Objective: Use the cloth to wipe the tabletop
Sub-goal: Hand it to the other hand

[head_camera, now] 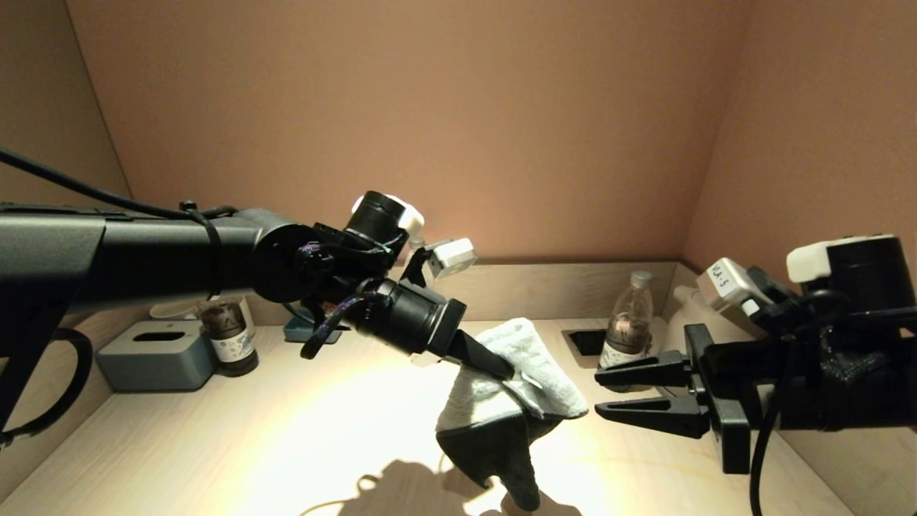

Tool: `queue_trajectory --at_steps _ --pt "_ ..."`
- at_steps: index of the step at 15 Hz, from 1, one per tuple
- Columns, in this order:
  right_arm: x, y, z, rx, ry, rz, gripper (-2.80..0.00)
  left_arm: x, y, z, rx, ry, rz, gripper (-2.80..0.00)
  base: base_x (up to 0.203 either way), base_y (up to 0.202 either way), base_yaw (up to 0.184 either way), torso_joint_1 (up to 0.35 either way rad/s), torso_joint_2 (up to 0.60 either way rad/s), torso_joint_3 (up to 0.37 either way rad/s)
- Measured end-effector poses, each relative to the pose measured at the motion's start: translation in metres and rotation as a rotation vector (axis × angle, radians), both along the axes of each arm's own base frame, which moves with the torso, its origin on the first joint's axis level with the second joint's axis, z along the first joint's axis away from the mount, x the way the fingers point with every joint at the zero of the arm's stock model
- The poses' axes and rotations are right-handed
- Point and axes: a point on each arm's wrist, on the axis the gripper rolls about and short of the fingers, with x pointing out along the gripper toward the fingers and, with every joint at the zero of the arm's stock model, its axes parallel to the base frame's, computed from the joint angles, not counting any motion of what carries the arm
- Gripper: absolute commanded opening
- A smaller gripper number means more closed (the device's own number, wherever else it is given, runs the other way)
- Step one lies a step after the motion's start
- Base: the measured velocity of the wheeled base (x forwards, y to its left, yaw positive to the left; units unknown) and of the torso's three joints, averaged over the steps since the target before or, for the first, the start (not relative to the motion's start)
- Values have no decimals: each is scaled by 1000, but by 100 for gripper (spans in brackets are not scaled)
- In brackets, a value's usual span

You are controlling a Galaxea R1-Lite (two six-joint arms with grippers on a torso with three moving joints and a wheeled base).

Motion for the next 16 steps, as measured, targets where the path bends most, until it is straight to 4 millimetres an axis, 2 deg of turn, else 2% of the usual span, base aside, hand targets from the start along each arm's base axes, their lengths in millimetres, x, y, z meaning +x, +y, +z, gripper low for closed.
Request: queue_trajectory --at_steps 4,8,16 --pt "-6 0 0 1 4 2 0 -2 0 3 -3 21 -18 -280 0 0 0 0 0 0" --pt "-7 -2 -2 25 17 23 0 -8 3 16 -18 12 -26 -280 0 0 0 0 0 0" --pt "-10 -7 -7 93 49 77 0 -38 -1 47 -71 -14 -108 -280 0 0 0 0 0 0"
